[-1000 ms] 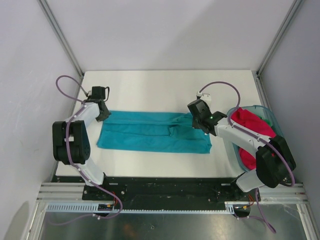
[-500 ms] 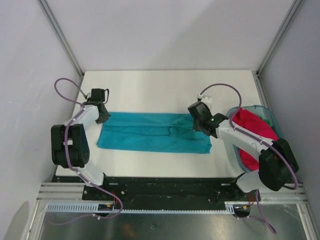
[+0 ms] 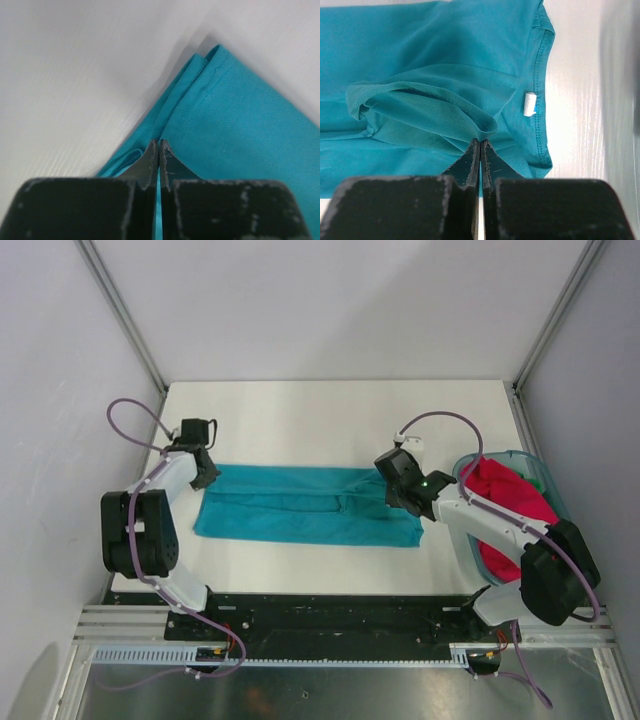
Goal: Fold and stack the t-shirts
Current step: Fold the other side of the tshirt into a rectangle
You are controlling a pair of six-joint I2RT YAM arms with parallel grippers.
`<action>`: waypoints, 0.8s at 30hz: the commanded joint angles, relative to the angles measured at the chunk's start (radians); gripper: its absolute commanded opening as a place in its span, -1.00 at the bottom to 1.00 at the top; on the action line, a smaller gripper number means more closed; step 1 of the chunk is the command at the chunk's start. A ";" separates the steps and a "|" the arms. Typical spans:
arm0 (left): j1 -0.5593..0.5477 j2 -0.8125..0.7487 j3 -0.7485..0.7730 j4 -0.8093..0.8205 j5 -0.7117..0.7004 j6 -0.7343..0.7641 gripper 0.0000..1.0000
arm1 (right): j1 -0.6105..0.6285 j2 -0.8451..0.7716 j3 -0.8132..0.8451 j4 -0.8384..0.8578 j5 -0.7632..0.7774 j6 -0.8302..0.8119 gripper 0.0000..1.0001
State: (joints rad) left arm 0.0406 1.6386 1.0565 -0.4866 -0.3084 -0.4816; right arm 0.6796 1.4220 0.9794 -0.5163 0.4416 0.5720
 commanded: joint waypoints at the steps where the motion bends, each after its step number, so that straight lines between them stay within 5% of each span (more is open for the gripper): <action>1: 0.016 -0.071 0.006 -0.007 -0.014 -0.015 -1.00 | -0.004 -0.071 0.002 -0.012 0.040 0.008 -1.00; 17: 0.020 -0.041 -0.048 -0.006 0.024 -0.037 -0.98 | 0.008 -0.027 -0.096 0.046 -0.015 0.056 -1.00; 20: 0.020 -0.043 -0.053 -0.006 0.033 -0.041 -0.75 | 0.010 -0.029 -0.118 0.075 -0.050 0.058 -0.94; 24: 0.020 -0.078 -0.047 -0.006 0.042 -0.032 -0.11 | 0.011 -0.072 -0.124 0.092 -0.084 0.038 -0.52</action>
State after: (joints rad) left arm 0.0551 1.5990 1.0096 -0.5026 -0.2764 -0.5011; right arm 0.6846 1.3952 0.8562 -0.4816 0.3874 0.6121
